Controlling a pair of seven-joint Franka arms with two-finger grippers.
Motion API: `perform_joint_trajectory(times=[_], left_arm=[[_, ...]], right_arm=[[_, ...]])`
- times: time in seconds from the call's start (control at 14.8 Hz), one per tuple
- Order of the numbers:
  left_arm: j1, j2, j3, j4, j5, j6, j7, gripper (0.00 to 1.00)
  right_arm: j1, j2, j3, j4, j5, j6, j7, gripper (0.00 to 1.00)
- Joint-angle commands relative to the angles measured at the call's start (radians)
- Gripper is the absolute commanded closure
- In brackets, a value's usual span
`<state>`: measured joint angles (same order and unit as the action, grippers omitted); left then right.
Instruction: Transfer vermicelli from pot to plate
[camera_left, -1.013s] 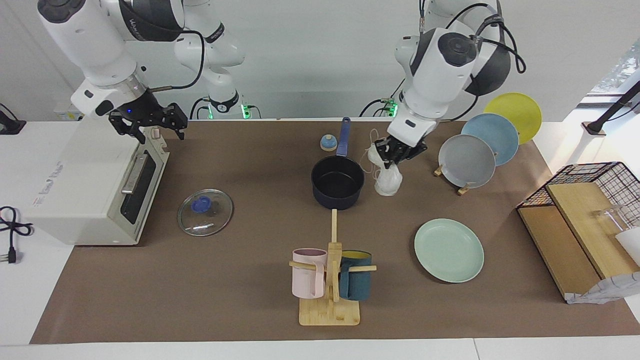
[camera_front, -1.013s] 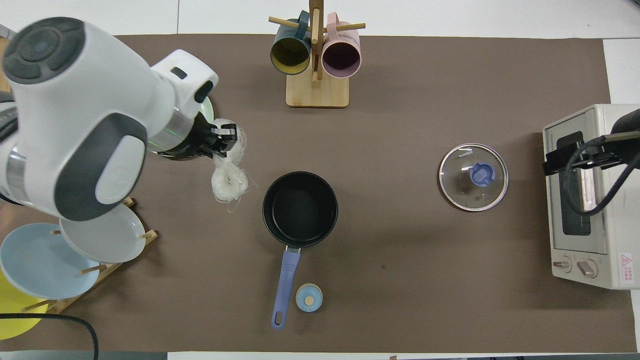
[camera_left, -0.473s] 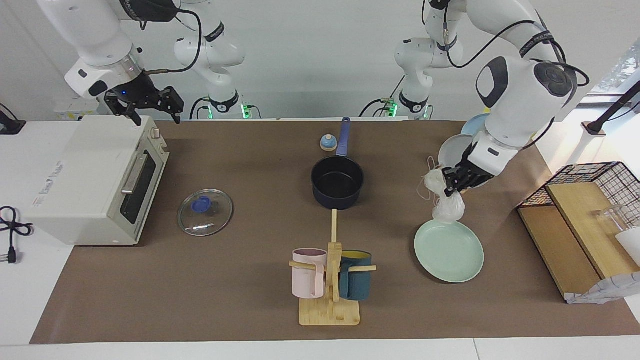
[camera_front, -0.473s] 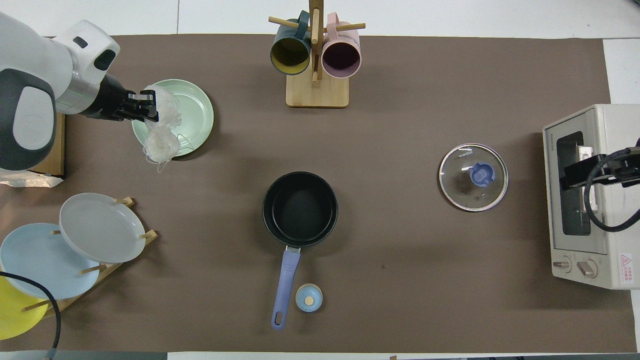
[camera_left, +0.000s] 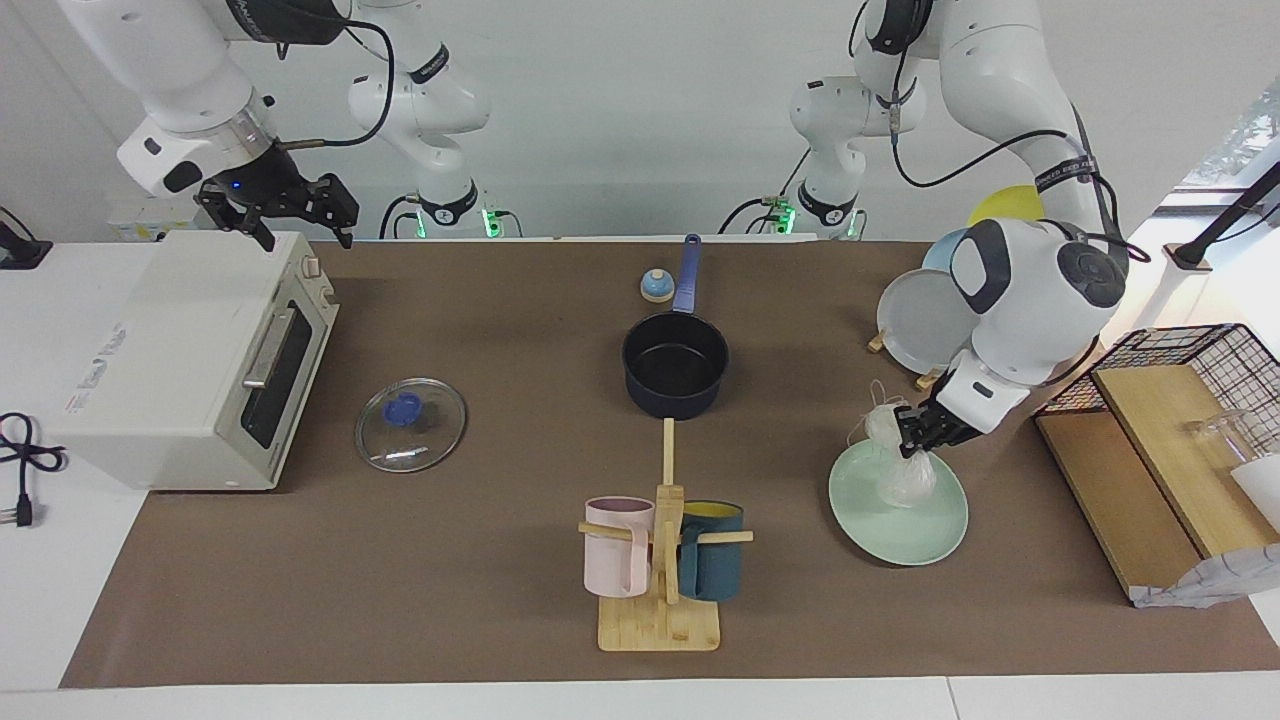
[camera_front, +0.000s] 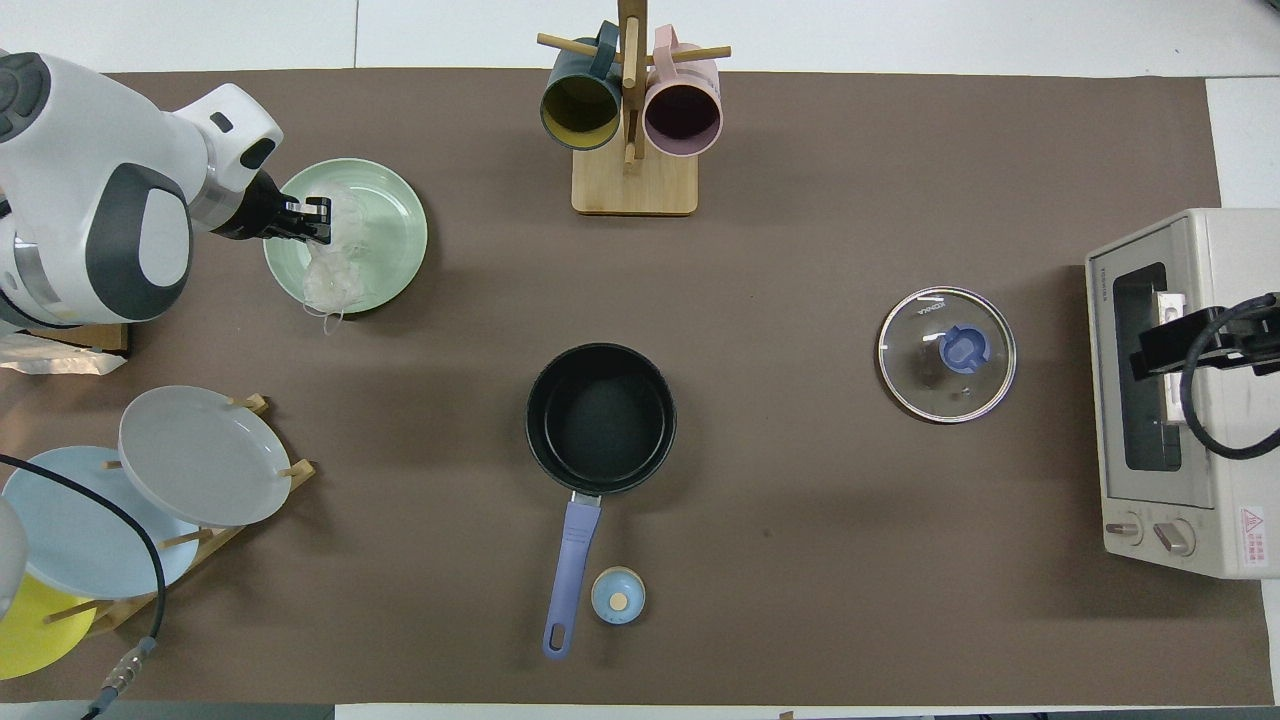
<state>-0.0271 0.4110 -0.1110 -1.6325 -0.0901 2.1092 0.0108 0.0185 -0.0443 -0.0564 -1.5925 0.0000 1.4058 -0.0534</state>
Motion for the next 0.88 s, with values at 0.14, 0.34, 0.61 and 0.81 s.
perform_joint_trajectory(times=[0.14,0.34,0.61,0.81], left_arm=[[0.004,-0.005,-0.004,-0.017,0.021,0.046,0.049,0.96],[0.006,-0.005,-0.004,-0.004,0.021,0.038,0.049,0.0],[0.007,-0.014,-0.006,0.006,0.02,0.029,0.047,0.0],[0.009,-0.06,0.008,0.005,0.02,-0.027,0.041,0.0]], right_arm=[[-0.005,0.0,0.001,0.003,-0.001,0.028,0.007,0.0],[0.0,0.0,0.003,0.005,-0.001,0.036,0.01,0.0],[-0.003,0.003,0.003,0.011,-0.008,0.073,0.01,0.0],[0.0,0.003,0.003,0.011,-0.002,0.075,0.018,0.0]])
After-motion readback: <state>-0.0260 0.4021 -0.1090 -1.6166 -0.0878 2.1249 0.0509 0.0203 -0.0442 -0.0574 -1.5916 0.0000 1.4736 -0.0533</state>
